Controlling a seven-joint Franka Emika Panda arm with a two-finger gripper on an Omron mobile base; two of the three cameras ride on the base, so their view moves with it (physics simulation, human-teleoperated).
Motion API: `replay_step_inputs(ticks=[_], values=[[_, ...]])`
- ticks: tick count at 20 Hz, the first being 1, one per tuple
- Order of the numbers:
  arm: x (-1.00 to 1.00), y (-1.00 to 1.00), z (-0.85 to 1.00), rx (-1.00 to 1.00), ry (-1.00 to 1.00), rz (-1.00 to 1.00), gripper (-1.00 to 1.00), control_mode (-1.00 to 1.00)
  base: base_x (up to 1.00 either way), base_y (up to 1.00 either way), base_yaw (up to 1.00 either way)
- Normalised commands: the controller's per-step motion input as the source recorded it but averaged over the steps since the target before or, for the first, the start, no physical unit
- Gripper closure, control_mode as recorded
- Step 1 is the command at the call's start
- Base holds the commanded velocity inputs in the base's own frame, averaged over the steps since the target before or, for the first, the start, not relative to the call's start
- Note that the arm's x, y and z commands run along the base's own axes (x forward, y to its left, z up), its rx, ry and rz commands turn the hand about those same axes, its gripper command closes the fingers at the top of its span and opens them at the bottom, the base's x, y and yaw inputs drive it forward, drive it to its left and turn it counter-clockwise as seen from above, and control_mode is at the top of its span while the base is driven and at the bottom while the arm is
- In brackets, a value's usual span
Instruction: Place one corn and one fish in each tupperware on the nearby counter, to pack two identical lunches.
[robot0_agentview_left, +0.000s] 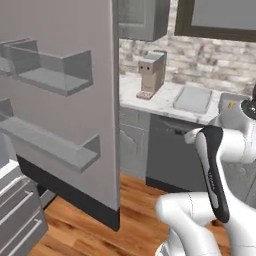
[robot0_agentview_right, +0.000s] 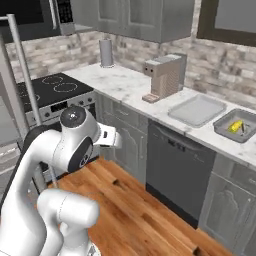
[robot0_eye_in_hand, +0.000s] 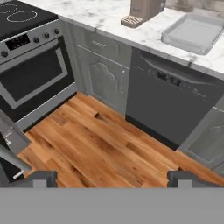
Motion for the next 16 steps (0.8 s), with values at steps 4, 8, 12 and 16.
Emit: replay_step_inputs(ticks=[4, 8, 12, 16], values=[[0.00, 0.00, 0.00, 0.00, 0.00, 0.00, -1.00, 1.00, -0.98, -0.23, 0.56], [0.00, 0.00, 0.00, 0.00, 0.00, 0.00, -1.00, 1.00, -0.99, -0.12, 0.60], [0.00, 0.00, 0.00, 0.00, 0.00, 0.00, -1.00, 1.00, -0.92, 0.39, 0.59], [0.00, 0.00, 0.00, 0.00, 0.00, 0.00, -1.00, 1.00, -0.45, 1.00, 0.60]])
